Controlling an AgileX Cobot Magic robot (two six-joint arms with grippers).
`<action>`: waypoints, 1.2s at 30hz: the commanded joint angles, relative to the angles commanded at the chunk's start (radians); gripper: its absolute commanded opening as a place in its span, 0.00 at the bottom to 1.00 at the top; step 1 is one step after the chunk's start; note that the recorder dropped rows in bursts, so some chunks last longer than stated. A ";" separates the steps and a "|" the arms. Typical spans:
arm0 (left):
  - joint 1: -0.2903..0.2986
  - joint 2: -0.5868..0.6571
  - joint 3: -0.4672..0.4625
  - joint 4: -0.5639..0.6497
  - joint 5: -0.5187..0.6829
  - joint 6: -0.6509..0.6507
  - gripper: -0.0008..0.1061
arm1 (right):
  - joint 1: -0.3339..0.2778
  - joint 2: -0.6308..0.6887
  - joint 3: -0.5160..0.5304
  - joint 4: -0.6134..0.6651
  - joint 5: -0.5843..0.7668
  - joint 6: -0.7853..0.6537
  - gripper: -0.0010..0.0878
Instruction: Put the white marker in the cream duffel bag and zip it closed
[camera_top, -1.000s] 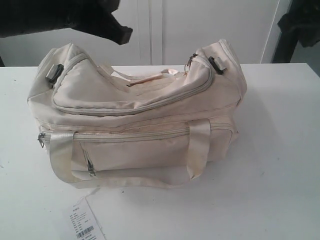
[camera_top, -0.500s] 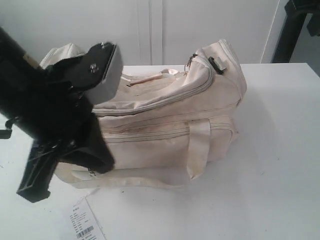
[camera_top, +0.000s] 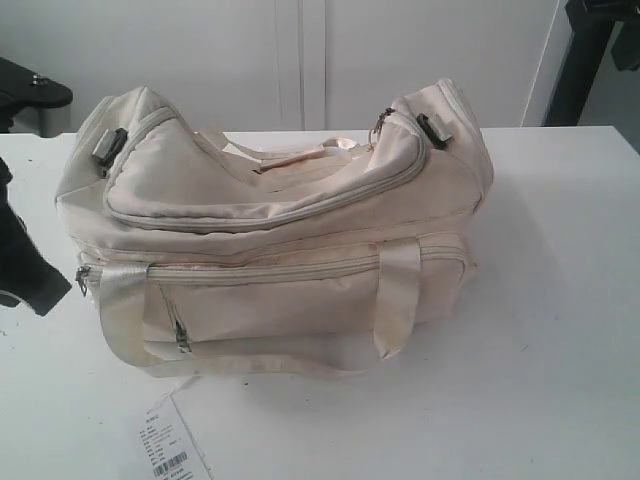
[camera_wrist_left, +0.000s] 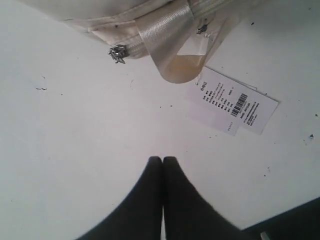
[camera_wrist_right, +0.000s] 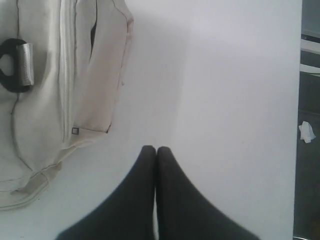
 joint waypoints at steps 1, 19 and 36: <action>0.000 0.000 0.000 0.000 -0.012 0.000 0.01 | 0.000 0.000 0.000 0.000 -0.002 0.000 0.01; 0.123 -0.244 0.219 -0.079 -0.497 0.026 0.01 | 0.000 0.000 0.000 0.000 -0.004 0.000 0.01; 0.304 -0.481 0.471 -0.084 -0.690 0.063 0.01 | 0.000 0.000 0.000 0.000 -0.004 0.000 0.01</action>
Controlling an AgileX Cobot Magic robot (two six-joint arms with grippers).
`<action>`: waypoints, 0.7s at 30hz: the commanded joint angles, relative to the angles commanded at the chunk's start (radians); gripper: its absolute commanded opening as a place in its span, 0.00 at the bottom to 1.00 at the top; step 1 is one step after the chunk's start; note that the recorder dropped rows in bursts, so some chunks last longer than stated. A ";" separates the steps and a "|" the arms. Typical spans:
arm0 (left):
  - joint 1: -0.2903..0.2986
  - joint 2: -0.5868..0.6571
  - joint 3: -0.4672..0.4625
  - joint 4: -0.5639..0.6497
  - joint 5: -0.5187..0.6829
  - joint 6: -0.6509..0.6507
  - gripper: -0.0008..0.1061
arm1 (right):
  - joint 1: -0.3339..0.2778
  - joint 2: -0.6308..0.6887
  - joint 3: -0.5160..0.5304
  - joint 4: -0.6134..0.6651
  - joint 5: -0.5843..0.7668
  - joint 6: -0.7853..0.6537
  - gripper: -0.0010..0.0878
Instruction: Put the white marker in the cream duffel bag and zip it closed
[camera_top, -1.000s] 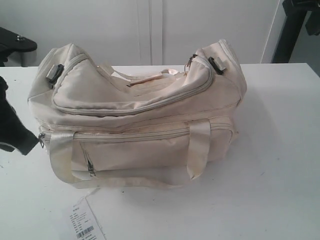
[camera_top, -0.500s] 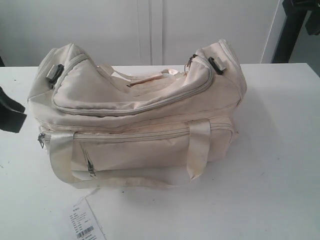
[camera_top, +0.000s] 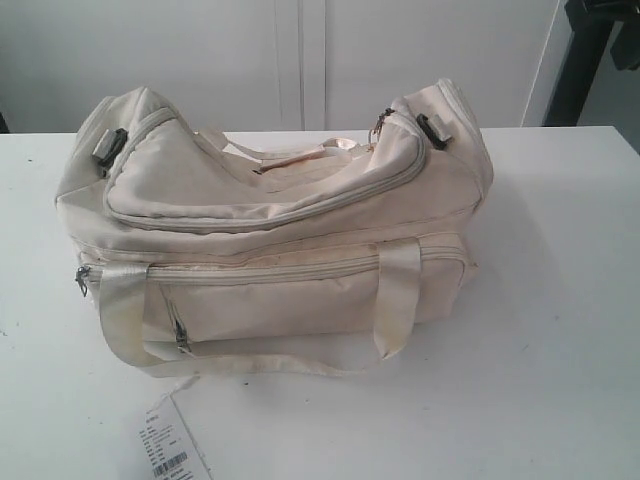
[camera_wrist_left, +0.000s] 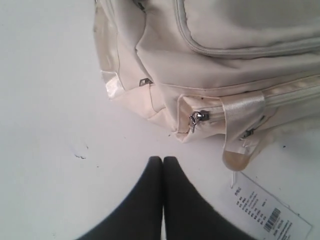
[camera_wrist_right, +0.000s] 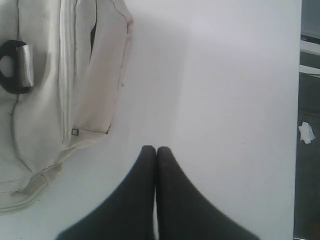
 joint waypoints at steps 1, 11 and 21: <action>0.000 -0.010 0.008 0.000 -0.010 0.015 0.01 | 0.000 0.000 0.000 0.000 0.000 0.000 0.01; 0.070 -0.130 0.098 -0.001 -0.053 0.039 0.01 | 0.000 0.000 0.000 0.000 0.000 0.000 0.01; 0.153 -0.278 0.200 -0.037 -0.078 0.108 0.01 | 0.000 0.000 0.000 0.000 -0.006 0.000 0.01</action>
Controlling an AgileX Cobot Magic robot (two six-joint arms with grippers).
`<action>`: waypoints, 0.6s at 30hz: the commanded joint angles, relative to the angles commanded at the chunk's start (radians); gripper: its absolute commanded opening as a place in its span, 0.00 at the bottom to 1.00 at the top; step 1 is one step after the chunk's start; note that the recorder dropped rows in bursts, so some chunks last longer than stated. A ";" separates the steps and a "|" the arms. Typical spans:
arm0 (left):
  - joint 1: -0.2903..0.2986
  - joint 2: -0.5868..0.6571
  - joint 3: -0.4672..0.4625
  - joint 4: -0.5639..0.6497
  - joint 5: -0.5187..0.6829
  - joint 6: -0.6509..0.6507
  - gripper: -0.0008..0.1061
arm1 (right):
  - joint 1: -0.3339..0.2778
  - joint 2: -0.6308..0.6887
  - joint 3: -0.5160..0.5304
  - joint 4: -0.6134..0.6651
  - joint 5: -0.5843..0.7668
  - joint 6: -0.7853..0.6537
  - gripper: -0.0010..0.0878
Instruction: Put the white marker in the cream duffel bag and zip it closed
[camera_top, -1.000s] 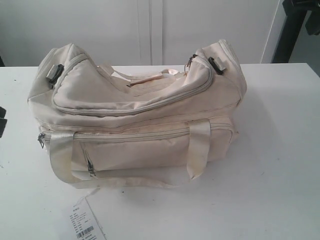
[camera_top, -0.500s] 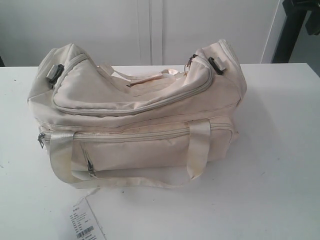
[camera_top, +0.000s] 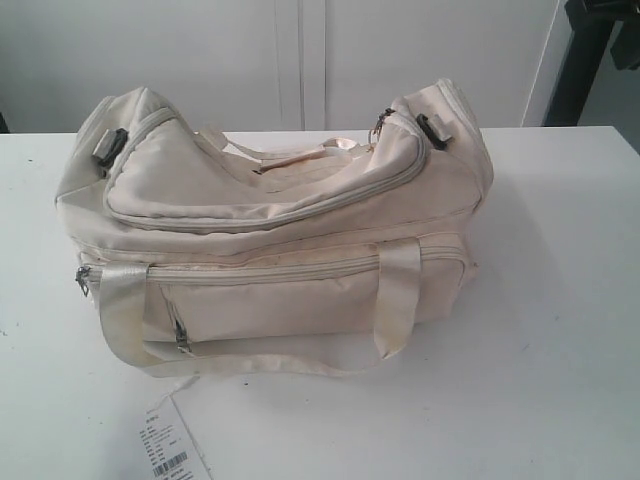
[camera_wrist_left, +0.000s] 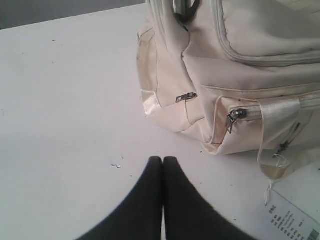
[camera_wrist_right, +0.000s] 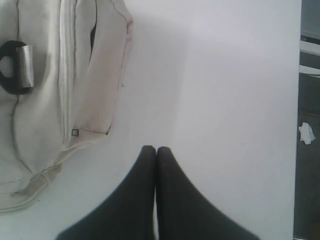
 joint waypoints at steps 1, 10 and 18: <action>0.009 -0.013 0.008 -0.022 0.000 0.031 0.01 | 0.000 0.000 0.000 0.000 0.000 0.000 0.01; 0.079 -0.132 0.062 -0.078 -0.001 0.087 0.01 | 0.000 0.000 0.000 0.000 -0.002 0.000 0.01; 0.081 -0.189 0.134 -0.049 -0.043 -0.007 0.01 | 0.000 0.000 0.000 0.000 -0.007 0.000 0.01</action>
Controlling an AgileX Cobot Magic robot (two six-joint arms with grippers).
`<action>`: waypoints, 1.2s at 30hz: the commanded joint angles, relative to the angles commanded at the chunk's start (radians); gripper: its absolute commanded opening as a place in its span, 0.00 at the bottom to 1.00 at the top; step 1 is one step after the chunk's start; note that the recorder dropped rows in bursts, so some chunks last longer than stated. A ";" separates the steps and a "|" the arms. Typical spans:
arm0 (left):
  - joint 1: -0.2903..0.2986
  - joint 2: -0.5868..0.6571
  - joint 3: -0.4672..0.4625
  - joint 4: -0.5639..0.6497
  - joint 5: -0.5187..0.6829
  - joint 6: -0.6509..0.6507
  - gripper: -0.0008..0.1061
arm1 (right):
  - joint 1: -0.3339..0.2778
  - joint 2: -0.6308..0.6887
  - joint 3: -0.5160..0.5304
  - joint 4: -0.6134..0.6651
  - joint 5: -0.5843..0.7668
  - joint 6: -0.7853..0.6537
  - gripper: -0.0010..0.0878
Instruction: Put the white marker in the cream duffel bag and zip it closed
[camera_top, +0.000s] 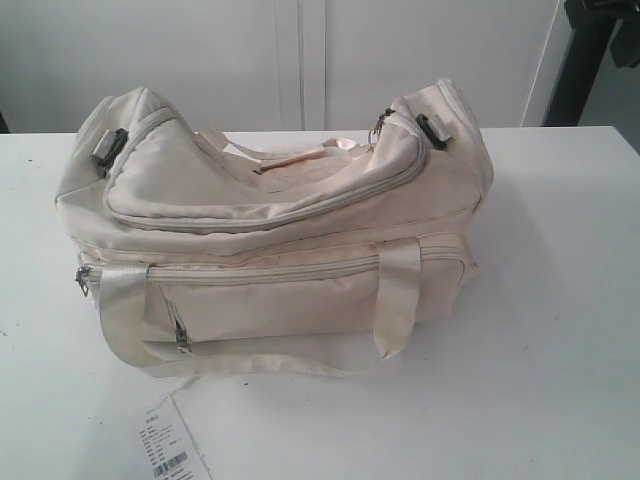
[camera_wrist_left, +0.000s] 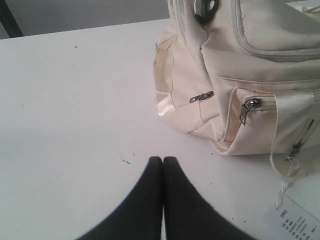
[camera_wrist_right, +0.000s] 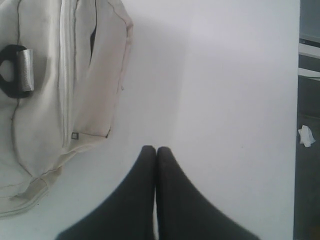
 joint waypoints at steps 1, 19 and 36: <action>0.000 -0.009 0.007 0.000 0.000 0.002 0.01 | 0.000 0.000 0.000 0.000 0.000 0.000 0.01; 0.002 -0.154 0.168 -0.020 -0.008 0.024 0.01 | 0.000 0.000 0.000 0.000 0.000 0.000 0.01; 0.002 -0.217 0.261 -0.043 -0.008 0.047 0.01 | 0.000 0.000 0.000 0.000 -0.002 0.000 0.01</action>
